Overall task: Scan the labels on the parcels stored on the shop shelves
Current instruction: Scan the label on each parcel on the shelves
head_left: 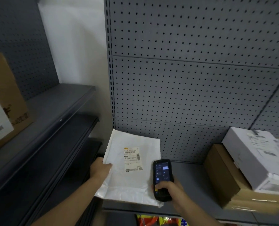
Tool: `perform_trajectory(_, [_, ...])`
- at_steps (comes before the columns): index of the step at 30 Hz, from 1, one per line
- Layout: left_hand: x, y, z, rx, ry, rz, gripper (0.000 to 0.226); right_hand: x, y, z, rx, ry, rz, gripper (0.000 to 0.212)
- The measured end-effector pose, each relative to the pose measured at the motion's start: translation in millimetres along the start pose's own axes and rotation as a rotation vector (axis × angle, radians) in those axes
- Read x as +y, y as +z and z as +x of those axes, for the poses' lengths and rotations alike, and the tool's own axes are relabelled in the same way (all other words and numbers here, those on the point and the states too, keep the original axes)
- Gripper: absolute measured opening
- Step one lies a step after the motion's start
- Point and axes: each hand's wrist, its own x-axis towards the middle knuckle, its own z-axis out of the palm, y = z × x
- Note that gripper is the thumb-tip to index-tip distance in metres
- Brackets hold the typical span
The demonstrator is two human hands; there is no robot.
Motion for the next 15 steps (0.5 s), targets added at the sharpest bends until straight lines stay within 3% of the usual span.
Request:
perform_trajectory(3, [0,3,-12,0.013,0.085,0.007,0.018,4,-5,-12,0.006,-0.011,-0.008,0.059])
perform_trajectory(6, [8,6,-31,0.011,0.167,-0.019,0.016,2,-15,-31,0.013,-0.028,0.039,0.054])
perform_trajectory(15, [61,6,-120,-0.036,0.373,-0.303,0.016,-14,-79,-100,0.044,-0.113,0.107,0.070])
